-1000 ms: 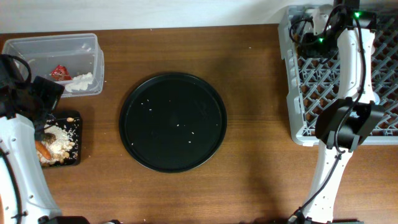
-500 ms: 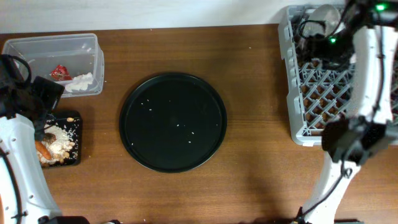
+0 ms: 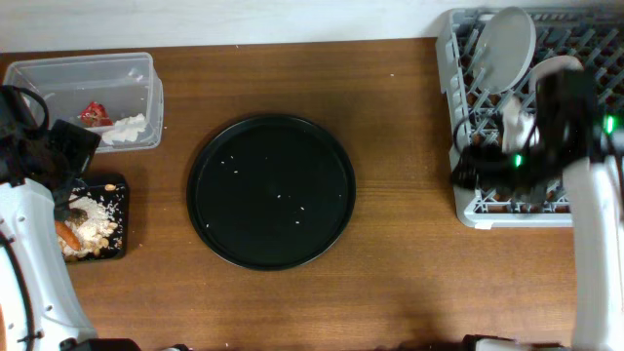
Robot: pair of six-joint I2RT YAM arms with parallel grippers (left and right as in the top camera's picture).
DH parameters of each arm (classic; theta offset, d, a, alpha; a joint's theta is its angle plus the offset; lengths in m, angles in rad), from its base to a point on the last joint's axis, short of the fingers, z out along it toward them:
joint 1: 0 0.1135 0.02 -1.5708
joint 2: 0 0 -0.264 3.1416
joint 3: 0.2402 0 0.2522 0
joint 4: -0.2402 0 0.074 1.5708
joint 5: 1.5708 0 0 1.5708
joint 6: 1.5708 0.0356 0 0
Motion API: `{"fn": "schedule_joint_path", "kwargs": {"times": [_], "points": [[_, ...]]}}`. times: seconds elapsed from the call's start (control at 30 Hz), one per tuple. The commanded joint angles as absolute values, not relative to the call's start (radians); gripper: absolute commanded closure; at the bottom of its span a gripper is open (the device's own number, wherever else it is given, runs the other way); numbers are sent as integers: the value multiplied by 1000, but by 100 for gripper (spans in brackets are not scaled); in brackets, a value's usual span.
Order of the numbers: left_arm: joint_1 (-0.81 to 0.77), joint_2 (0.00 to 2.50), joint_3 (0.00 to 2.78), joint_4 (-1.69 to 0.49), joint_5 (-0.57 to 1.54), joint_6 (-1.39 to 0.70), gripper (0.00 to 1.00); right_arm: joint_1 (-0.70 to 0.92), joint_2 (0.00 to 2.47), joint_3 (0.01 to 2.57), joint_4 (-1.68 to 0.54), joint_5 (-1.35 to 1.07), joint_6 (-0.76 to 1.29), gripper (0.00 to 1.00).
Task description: Sort waste into correct bins and load items into the dishwasher rack
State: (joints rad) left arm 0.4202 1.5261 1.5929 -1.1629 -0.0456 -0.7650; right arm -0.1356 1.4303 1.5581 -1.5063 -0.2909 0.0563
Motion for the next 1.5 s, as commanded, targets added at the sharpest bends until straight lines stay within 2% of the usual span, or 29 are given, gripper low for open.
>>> {"fn": "schedule_joint_path", "kwargs": {"times": [0.0,0.17,0.3,0.93,1.1,1.27,1.47], "points": [[422,1528,1590,-1164,-57,-773,1,-130,1202,1352,-1420,-353,62,2],[422,1527,1590,-1164,-57,-773,1,-130,976,1120,-1336,-360,119,2],[422,1527,1590,-1164,-57,-773,1,-130,874,1031,-1264,-360,141,2],[422,1528,1590,-1164,-57,-773,1,-130,971,1026,-1259,-353,139,2],[422,1527,1590,-1164,-57,-773,1,-130,1027,1026,-1261,-273,140,1],[422,1527,1590,-1164,-57,-773,1,-129,950,1025,-1209,-277,140,2],[422,1527,1590,-1164,-57,-773,1,-106,702,950,-979,-284,132,2]]}}
